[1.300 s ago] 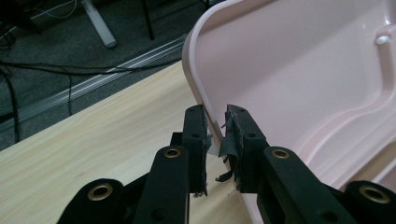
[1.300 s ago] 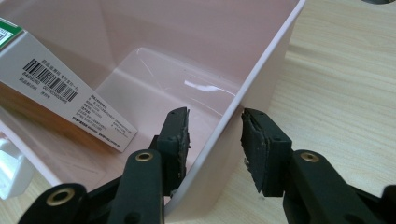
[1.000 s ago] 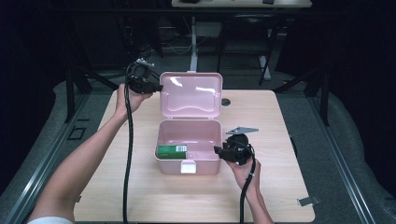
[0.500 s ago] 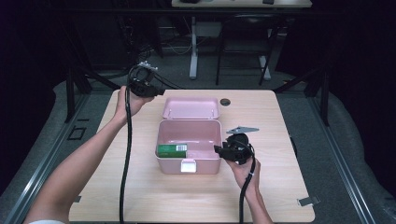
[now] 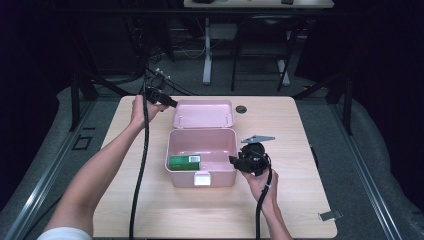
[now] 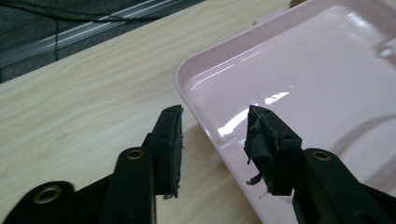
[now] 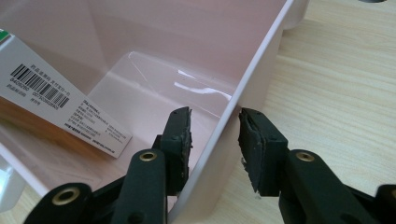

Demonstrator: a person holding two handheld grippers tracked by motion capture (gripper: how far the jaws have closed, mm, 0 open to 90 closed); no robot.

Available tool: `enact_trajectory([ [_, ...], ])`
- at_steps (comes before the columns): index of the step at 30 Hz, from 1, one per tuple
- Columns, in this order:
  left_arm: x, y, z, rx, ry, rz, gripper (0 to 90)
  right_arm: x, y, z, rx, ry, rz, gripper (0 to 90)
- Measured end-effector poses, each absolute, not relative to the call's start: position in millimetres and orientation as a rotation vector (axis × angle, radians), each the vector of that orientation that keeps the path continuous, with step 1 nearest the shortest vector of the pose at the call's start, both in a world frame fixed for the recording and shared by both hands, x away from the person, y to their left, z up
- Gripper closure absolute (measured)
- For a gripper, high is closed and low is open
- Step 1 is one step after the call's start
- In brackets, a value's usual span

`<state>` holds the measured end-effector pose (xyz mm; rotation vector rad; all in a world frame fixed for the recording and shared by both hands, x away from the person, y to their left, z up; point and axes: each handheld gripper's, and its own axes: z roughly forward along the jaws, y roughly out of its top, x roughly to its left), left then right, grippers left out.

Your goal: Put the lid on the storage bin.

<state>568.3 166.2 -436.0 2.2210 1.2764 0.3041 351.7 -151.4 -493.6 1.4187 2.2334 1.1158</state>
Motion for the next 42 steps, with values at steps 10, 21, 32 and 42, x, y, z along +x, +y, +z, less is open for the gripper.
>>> enact_trajectory([
  [10, 590, 156, -465, 2.223, 1.395, 0.285, 60.3, 352, -150, -496, 1.423, 2.222, 1.117, 64.1],
  [21, 601, 155, -472, 2.263, 1.457, 0.259, 75.1, 351, -150, -496, 1.436, 2.210, 1.119, 64.4],
  [32, 603, 145, -475, 2.305, 1.465, 0.306, 77.1, 348, -149, -497, 1.447, 2.190, 1.124, 64.0],
  [42, 596, 147, -456, 2.247, 1.372, 0.366, 78.1, 348, -146, -500, 1.476, 2.163, 1.133, 62.0],
])
